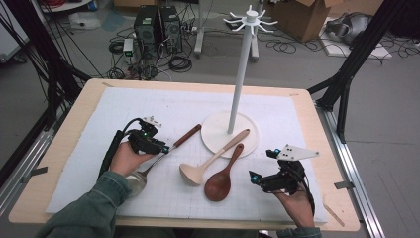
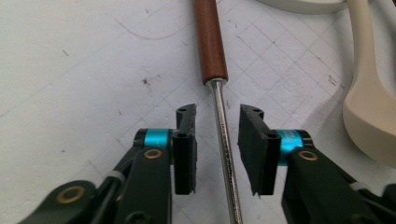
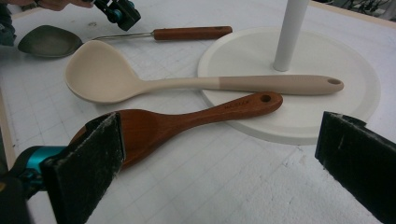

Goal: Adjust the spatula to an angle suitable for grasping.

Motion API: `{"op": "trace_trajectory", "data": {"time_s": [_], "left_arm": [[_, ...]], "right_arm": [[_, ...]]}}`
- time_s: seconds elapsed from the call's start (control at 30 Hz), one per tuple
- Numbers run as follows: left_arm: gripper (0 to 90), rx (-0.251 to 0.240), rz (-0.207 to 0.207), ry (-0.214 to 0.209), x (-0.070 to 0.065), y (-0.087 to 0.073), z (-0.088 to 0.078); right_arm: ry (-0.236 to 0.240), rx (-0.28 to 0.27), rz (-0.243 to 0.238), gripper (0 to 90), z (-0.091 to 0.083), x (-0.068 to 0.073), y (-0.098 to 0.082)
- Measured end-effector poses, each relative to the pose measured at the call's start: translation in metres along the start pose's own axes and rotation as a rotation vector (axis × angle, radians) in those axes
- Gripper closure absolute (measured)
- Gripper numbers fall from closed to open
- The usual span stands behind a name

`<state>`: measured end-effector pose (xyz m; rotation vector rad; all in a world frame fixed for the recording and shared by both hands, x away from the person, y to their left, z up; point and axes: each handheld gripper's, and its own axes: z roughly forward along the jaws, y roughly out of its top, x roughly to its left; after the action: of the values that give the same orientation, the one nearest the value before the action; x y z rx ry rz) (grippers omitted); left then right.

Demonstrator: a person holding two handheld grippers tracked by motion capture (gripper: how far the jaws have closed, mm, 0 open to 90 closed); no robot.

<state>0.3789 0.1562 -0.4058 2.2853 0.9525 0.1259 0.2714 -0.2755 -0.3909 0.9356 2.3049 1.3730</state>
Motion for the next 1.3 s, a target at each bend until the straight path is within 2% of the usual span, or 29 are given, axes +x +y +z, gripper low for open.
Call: {"op": "trace_trajectory", "data": {"time_s": [0.17,0.47,0.77,0.83,0.9,0.93,1.1,1.13,1.17,1.3], "left_arm": [[62.2,0.018,0.015,-0.008,-0.003,0.000,0.003],[61.9,0.056,0.039,-0.008,-0.006,-0.001,0.009],[68.9,0.077,0.059,0.009,-0.009,-0.001,0.013],[72.8,0.084,0.056,0.021,-0.011,-0.001,0.015],[73.0,0.097,0.058,0.031,-0.012,-0.001,0.017],[73.9,0.109,0.069,0.038,-0.012,-0.001,0.018],[77.9,0.109,0.065,0.064,-0.014,-0.001,0.020],[78.6,0.122,0.082,0.069,-0.014,-0.001,0.019],[79.4,0.122,0.080,0.077,-0.016,0.000,0.020],[80.3,0.126,0.072,0.072,-0.015,0.000,0.019]], "right_arm": [[-0.005,-0.001,0.006,0.5,-0.002,0.000,0.000],[-0.012,0.010,0.008,0.5,0.001,-0.002,-0.001],[-0.024,0.002,0.018,0.5,-0.003,-0.006,-0.002],[-0.025,0.004,0.016,0.5,-0.002,-0.006,-0.002],[-0.022,0.005,0.017,0.5,-0.002,-0.006,-0.002],[-0.022,0.005,0.014,0.5,-0.001,-0.006,-0.001],[-0.018,0.007,0.014,0.5,0.000,-0.005,-0.001],[-0.021,0.007,0.011,0.5,0.000,-0.005,-0.001],[-0.021,0.007,0.011,0.5,0.000,-0.005,-0.001],[-0.021,0.006,0.009,0.5,0.001,-0.005,0.000]]}}
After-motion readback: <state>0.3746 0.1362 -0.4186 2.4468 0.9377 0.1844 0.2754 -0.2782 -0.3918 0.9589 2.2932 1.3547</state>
